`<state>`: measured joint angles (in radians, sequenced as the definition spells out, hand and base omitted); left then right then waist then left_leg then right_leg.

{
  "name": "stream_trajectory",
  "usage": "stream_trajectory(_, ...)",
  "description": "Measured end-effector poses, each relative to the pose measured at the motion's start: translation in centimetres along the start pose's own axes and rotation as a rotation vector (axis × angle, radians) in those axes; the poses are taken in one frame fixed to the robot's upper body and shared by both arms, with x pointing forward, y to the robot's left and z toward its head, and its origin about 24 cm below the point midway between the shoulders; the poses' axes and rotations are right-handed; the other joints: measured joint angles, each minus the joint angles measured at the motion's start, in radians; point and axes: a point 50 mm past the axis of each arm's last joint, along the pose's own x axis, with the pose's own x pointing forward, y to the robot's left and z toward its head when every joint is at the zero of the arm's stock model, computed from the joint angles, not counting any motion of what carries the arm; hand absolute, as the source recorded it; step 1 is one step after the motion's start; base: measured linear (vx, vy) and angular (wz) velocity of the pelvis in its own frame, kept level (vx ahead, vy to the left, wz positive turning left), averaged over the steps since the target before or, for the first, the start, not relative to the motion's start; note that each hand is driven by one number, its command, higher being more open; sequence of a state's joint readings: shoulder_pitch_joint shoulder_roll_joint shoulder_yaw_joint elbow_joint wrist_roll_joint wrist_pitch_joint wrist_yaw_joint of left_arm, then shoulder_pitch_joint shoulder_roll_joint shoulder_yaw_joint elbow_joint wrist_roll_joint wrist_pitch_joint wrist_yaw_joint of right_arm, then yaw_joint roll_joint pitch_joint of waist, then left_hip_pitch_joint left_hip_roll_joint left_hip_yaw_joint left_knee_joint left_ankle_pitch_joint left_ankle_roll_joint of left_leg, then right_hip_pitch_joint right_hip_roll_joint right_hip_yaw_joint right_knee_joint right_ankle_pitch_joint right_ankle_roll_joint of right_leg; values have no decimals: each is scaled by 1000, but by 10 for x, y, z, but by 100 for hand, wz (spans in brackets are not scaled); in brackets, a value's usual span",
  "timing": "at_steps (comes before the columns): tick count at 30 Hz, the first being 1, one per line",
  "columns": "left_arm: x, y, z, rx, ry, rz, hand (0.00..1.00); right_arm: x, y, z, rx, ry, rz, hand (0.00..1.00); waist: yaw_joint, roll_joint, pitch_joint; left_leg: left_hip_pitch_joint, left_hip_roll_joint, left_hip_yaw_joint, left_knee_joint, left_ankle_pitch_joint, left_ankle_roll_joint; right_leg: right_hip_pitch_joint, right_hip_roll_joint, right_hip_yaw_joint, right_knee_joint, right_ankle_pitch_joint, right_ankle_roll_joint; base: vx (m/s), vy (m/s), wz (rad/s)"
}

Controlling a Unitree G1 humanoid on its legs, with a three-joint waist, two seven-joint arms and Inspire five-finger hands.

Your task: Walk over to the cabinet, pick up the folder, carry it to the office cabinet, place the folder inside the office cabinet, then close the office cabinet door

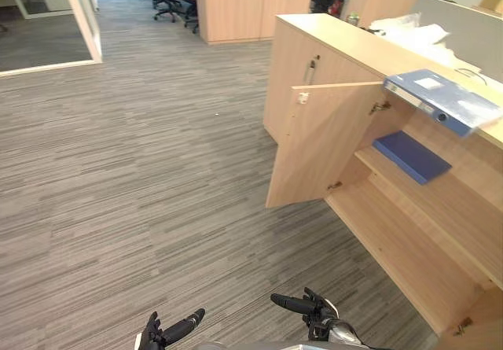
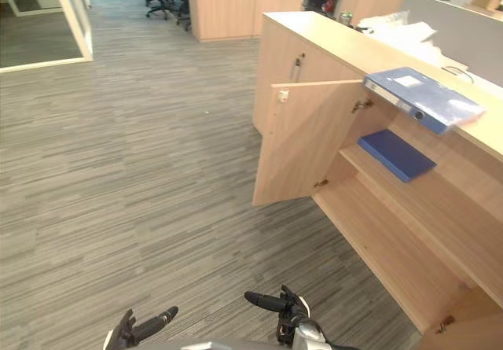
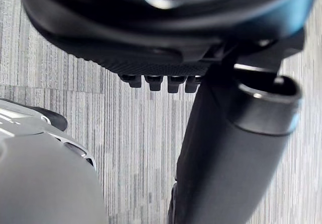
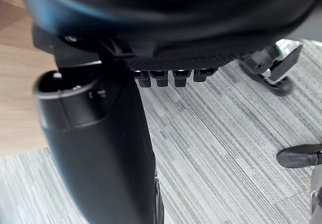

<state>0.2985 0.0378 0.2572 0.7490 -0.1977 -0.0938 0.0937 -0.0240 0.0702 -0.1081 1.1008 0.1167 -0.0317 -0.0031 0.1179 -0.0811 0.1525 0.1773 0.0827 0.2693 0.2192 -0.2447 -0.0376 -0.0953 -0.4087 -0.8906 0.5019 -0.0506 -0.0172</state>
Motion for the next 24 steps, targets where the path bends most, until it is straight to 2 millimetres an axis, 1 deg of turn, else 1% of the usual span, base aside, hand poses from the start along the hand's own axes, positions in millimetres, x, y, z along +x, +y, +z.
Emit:
stream_trajectory(1, 0, 0, -1, 13, 5, -1, 100, 0, 0, -1, 3, 4, -2, 100, 3, 10, 4, 10, 19, 18, 16, -13, -11, 20, 29, -18, -27, -13, -24, 137, -207, -91)
stream_trajectory(2, -2, -4, -5, 25, 15, -10, 100, -1, -3, 1, 2, -10, -8, 100, -1, 39, 2, 18, 59, 49, 35, -30, -21, 28, 79, -38, -59, -16, -31, 113, -159, -77)
stream_trajectory(3, -3, -10, -6, 24, 14, -30, 100, -1, -5, 2, 4, -19, -15, 100, -6, 46, 1, 17, 76, 63, 44, -40, -26, 28, 98, -53, -66, -20, -35, 139, -234, -95)
stream_trajectory(4, -2, -14, 1, 26, -15, -48, 100, -2, -5, 3, 6, -31, -15, 100, -4, 47, 3, 22, 101, 103, 70, -78, -43, 26, 132, -61, -69, -64, -51, 111, -191, -92)
stream_trajectory(5, -2, -15, 2, 21, -14, -47, 100, -3, -5, 2, 0, -28, -13, 100, 1, 47, 4, 27, 123, 113, 95, -110, -45, 22, 153, -51, -67, -83, -64, 120, -190, -99)
stream_trajectory(6, -2, -17, 2, 17, -14, -48, 100, -3, -6, 2, -1, -29, -13, 100, 2, 52, 3, 29, 138, 112, 111, -131, -43, 19, 173, -38, -66, -86, -62, 119, -116, -90)
stream_trajectory(7, -2, -16, 2, 14, -14, -46, 100, -3, -6, 3, 3, -39, -12, 100, 4, 56, -7, 26, 166, 109, 142, -169, -35, 9, 186, -35, -26, -146, -82, 212, -126, -59)
stream_trajectory(8, 0, -15, 5, 18, -22, -46, 100, -4, -6, 2, 8, -37, -14, 100, -3, 46, -13, 26, 175, 108, 162, -189, -40, 8, 180, -38, 8, -178, -98, 249, -120, -38)
stream_trajectory(9, 0, -16, 5, 15, -22, -46, 100, -4, -7, 0, 7, -31, -15, 100, -9, 47, -17, 27, 187, 103, 179, -207, -28, 10, 197, -39, 16, -191, -98, 316, -144, -18)
stream_trajectory(10, -3, -16, -1, 6, -5, -41, 100, -5, -5, -3, -1, -28, -5, 100, -10, 62, -43, 14, 226, 74, 249, -232, 19, 24, 267, -28, -30, -193, -85, 396, -147, -60)
stream_trajectory(11, -3, -15, -2, -7, -1, -38, 100, -4, -5, -2, -10, -26, -3, 100, 6, 87, -40, -67, 257, -6, 458, -193, 59, 27, 333, 8, -72, -190, -97, 381, -128, -92)
stream_trajectory(12, -4, -15, -3, -14, 6, -40, 100, -4, -2, -2, -28, -18, 9, 100, 9, 88, -41, -112, 271, -50, 561, -151, 63, 31, 364, 37, -97, -186, -102, 309, -67, -151)
stream_trajectory(13, -5, -11, -8, -34, 24, -28, 100, -3, 3, -5, -65, 1, 30, 100, 21, 82, -42, -191, 274, -130, 734, -125, 25, 36, 410, 104, -137, -181, -121, 272, 28, -179)
stream_trajectory(14, -4, -7, -7, -45, 26, -9, 100, -1, 8, -4, -90, 15, 43, 100, 38, 79, -28, -252, 255, -168, 823, -147, -10, 35, 426, 174, -151, -180, -128, 273, 53, -176)
stream_trajectory(15, -3, -5, -5, -58, 23, -1, 100, 0, 10, -2, -103, 19, 50, 100, 40, 65, -21, -279, 240, -185, 833, -154, -13, 43, 430, 198, -162, -178, -130, 309, 70, -149)
stream_trajectory(16, -2, -5, -2, -75, 15, 12, 100, 1, 12, -2, -113, 29, 53, 100, 39, 53, -7, -326, 207, -223, 801, -171, -22, 59, 435, 247, -190, -171, -121, 182, 33, -104)
stream_trajectory(17, -1, -4, -1, -79, 8, 16, 100, 2, 11, -2, -117, 40, 50, 100, 39, 45, -3, -354, 180, -260, 750, -176, -25, 78, 439, 280, -217, -159, -112, 242, 102, -115)
stream_trajectory(18, -3, -2, 0, -92, 0, 27, 100, 2, 8, -4, -122, 52, 40, 100, 42, 38, -2, -373, 136, -326, 631, -179, -31, 101, 441, 325, -247, -141, -96, 180, 140, -106)
stream_trajectory(19, -4, -2, -1, -109, -6, 30, 100, 2, 6, -3, -138, 51, 35, 100, 41, 37, 0, -381, 99, -399, 535, -180, -32, 115, 442, 366, -264, -134, -89, 198, 242, -117)
stream_trajectory(20, -6, -1, -2, -114, -9, 34, 100, 3, 5, 0, -157, 46, 35, 100, 44, 37, -1, -391, 65, -481, 452, -178, -36, 118, 441, 406, -279, -128, -76, 111, 220, -132)
stream_trajectory(21, -7, -1, -3, -117, -6, 34, 100, 4, 3, 6, -164, 32, 32, 100, 46, 32, -4, -395, 26, -595, 339, -163, -53, 120, 437, 461, -283, -123, -65, 112, 234, -122)
stream_trajectory(22, -7, -1, -5, -119, -1, 35, 100, 4, 5, 8, -165, 24, 34, 100, 47, 35, -3, -395, 14, -647, 287, -144, -57, 119, 435, 487, -281, -123, -59, 168, 336, -130)
stream_trajectory(23, -9, -2, -9, -123, 13, 34, 100, 5, 4, 12, -157, 13, 28, 100, 46, 47, 2, -385, 8, -679, 241, -62, -81, 119, 427, 529, -265, -126, -36, 257, 402, -108)
stream_trajectory(24, -10, -1, -13, -124, 28, 35, 100, 5, 0, 11, -128, 15, 13, 100, 43, 53, -3, -352, 1, -671, 206, 60, -109, 116, 412, 556, -241, -136, -3, 281, 392, -93)
